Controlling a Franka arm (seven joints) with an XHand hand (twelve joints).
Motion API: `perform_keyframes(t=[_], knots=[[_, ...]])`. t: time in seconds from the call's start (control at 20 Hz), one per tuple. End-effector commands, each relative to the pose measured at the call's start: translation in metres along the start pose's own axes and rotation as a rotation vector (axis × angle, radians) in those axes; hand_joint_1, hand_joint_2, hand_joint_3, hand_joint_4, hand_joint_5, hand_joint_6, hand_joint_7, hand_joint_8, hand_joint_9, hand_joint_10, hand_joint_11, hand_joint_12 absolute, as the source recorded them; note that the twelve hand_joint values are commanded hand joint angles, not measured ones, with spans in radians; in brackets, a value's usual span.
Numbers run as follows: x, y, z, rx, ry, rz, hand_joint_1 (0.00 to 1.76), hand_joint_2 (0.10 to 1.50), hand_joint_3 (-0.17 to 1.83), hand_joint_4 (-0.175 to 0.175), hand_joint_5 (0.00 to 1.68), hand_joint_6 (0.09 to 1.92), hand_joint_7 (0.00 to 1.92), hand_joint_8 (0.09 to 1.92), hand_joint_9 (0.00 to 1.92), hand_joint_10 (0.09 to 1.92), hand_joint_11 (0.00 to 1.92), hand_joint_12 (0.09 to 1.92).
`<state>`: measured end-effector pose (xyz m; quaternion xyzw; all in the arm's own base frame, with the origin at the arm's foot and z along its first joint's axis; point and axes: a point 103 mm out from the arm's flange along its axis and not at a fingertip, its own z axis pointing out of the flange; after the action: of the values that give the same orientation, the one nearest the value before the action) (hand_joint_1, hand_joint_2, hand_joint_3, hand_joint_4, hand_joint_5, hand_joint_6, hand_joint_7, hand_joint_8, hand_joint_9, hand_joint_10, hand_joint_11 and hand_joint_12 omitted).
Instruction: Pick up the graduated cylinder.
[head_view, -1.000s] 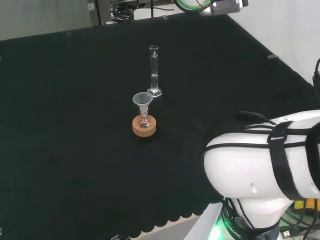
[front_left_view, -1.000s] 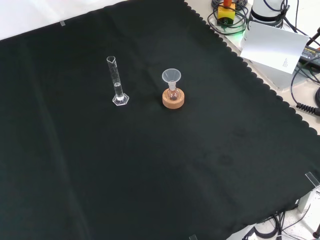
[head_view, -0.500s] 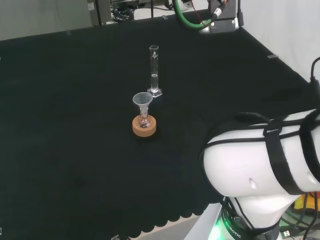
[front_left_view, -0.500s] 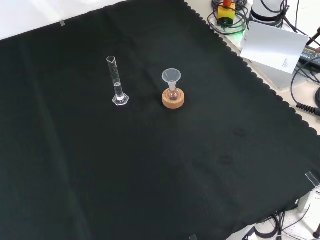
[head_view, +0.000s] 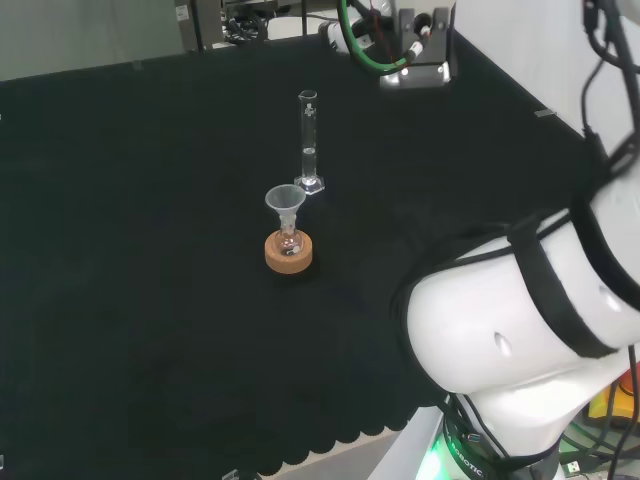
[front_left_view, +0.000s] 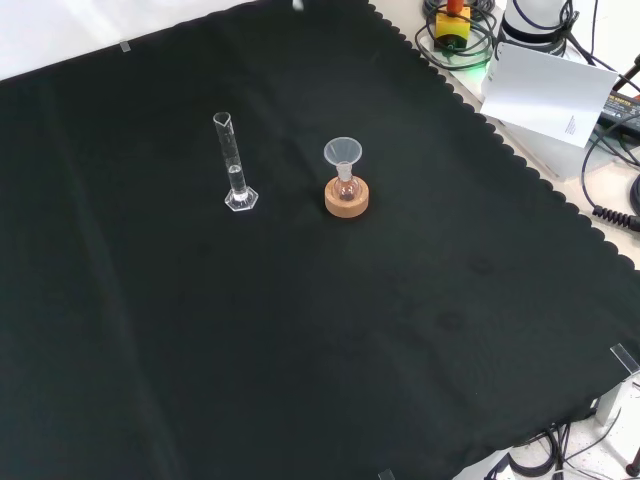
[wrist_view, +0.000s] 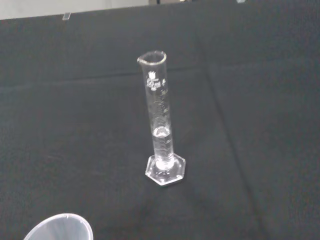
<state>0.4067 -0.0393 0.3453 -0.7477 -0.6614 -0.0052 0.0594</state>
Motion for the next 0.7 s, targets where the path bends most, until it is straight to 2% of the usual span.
perform_keyframes(t=[0.05, 0.2, 0.4, 0.55, 0.7], knots=[[-0.001, 0.085, 0.056, -0.030, 0.117, -0.042, 0.43, 1.25, -0.10, -0.037, 0.31, 0.09, 0.15, 0.60, 0.46, 0.43, 0.20, 1.36], [0.002, 0.098, 0.074, -0.035, 0.142, -0.050, 0.45, 1.26, -0.15, -0.039, 0.32, 0.09, 0.15, 0.62, 0.40, 0.58, 0.20, 1.36], [0.003, 0.107, 0.091, -0.047, 0.182, -0.060, 0.48, 1.25, -0.17, -0.041, 0.32, 0.09, 0.14, 0.62, 0.37, 0.61, 0.19, 1.36], [0.004, 0.111, 0.099, -0.021, 0.198, -0.065, 0.50, 1.24, -0.17, -0.040, 0.29, 0.09, 0.09, 0.60, 0.33, 0.62, 0.17, 1.36], [0.002, 0.113, 0.103, -0.038, 0.208, -0.061, 0.52, 1.22, -0.17, -0.037, 0.25, 0.09, 0.06, 0.60, 0.29, 0.63, 0.14, 1.37]])
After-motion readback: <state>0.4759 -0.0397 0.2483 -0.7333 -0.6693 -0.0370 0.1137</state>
